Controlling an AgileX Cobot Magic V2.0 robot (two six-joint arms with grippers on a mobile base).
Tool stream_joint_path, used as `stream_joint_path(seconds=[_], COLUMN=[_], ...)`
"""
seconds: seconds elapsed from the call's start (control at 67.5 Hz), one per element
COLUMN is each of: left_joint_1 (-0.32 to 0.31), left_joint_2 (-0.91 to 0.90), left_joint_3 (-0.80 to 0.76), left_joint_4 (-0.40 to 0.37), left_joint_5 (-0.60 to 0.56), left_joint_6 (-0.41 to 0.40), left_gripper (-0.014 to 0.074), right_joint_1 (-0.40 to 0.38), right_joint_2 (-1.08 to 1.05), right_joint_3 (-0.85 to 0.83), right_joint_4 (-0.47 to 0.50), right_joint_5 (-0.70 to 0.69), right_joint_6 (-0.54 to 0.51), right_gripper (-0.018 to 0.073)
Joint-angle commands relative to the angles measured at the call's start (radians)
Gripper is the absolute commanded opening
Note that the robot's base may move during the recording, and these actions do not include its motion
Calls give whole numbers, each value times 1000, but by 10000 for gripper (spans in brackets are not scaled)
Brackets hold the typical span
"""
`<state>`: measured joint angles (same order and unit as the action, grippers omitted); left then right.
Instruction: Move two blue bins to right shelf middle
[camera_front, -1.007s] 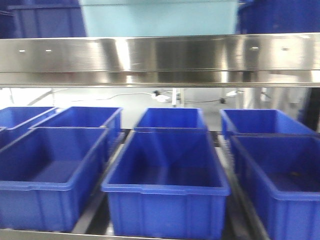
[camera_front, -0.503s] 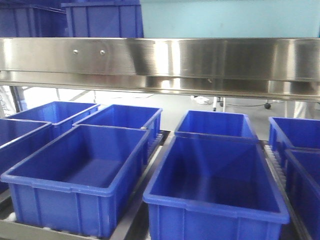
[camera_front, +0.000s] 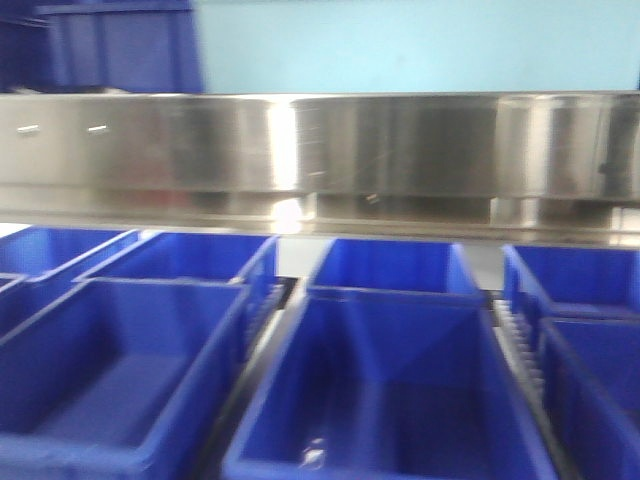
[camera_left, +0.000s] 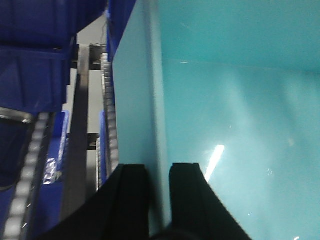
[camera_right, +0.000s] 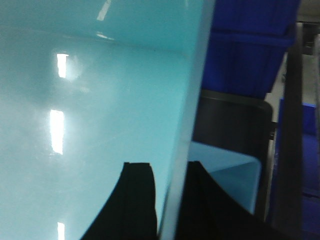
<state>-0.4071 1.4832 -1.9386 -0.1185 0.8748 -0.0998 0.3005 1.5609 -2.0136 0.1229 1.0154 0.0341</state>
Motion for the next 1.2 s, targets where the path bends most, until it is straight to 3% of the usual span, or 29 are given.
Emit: stream_joint_path(seconds=[0.0, 1.184], left_joint_1=[1, 1], left_joint_2=[-20, -20], left_joint_3=[-16, -16], left_joint_4=[-53, -53], left_joint_5=[-62, -62], left_joint_6=[-8, -8], left_gripper=[-111, -111], right_joint_1=[-4, -4], right_joint_2=[-6, -6], right_joint_3=[-9, -9], right_joint_4=[-4, -4], right_joint_5=[-36, -36], right_joint_6=[-22, -22], right_gripper=[-152, -152])
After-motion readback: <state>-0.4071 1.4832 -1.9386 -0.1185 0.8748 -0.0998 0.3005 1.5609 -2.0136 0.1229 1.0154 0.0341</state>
